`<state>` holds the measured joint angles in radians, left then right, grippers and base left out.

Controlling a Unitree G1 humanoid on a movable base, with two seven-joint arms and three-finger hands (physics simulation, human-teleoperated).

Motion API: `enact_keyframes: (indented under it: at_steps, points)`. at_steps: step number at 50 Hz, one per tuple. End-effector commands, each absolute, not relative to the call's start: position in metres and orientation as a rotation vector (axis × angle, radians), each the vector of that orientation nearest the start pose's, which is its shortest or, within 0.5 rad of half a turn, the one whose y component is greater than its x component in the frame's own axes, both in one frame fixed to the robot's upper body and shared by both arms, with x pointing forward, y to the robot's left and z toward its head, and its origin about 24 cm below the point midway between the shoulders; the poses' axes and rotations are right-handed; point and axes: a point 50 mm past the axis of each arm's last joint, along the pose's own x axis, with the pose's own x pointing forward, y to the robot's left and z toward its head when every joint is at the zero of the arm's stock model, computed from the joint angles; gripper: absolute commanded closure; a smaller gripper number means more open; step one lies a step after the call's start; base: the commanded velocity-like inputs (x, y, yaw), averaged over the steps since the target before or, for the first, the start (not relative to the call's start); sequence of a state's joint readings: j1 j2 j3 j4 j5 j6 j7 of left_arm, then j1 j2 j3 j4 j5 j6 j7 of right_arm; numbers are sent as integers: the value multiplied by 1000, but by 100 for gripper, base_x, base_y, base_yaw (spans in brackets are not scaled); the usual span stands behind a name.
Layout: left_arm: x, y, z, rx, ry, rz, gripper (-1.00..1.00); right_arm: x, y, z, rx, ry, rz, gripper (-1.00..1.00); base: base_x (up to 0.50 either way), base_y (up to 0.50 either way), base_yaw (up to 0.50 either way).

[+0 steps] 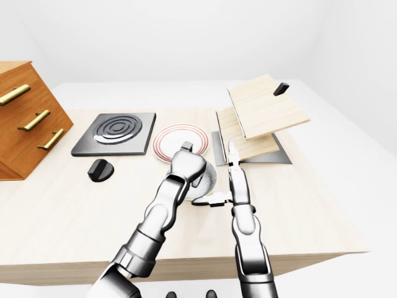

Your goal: Pick up the cream cheese and put it in the bowl.

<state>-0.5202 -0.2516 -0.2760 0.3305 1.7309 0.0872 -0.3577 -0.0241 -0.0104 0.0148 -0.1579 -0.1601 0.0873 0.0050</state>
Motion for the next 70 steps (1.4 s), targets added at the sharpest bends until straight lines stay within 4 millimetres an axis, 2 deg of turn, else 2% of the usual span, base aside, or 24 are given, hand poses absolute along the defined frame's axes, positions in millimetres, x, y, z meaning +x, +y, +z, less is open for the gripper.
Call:
enact_keyframes:
  at_steps: [1,3,4,5,6,35,42,49,50,55,57,64,70]
  points:
    - [310,-7,112,1644,-199,-393,100,260,-145,76,-166,-97,8,-100,0,0,0]
    - [310,-6,114,1642,-201,-388,100,260,-144,76,-167,-94,8,-100,0,0,0]
    - [310,-6,114,1644,-201,-387,85,260,-144,76,-167,-94,9,-100,0,0,0]
    - [310,-6,115,1648,-204,-381,6,260,-144,76,-167,-94,9,-100,0,0,0]
    - [310,-6,118,1643,-209,-373,-100,260,-144,75,-167,-93,9,-100,0,0,0]
    - [301,10,158,1599,-231,-283,-100,262,-142,72,-173,-78,11,-100,0,0,0]
    - [295,32,174,1445,-256,-247,-100,261,-142,74,-172,-88,12,-100,0,0,0]
    - [306,64,180,1360,-290,-167,-100,260,-140,83,-170,-125,14,-100,0,0,0]
    - [310,76,182,1318,-294,-132,-100,261,-141,82,-171,-123,12,-100,0,0,0]
    - [310,95,185,1234,-333,-94,-100,266,-139,81,-176,-116,9,-100,0,0,0]
    - [308,101,189,1188,-359,-77,-100,266,-138,87,-178,-142,11,-100,0,0,0]
    - [291,122,204,951,-484,-6,-100,259,-130,136,-209,-355,22,-100,0,0,0]
    - [276,133,209,757,-566,7,-100,260,-126,151,-210,-421,27,-100,0,0,0]
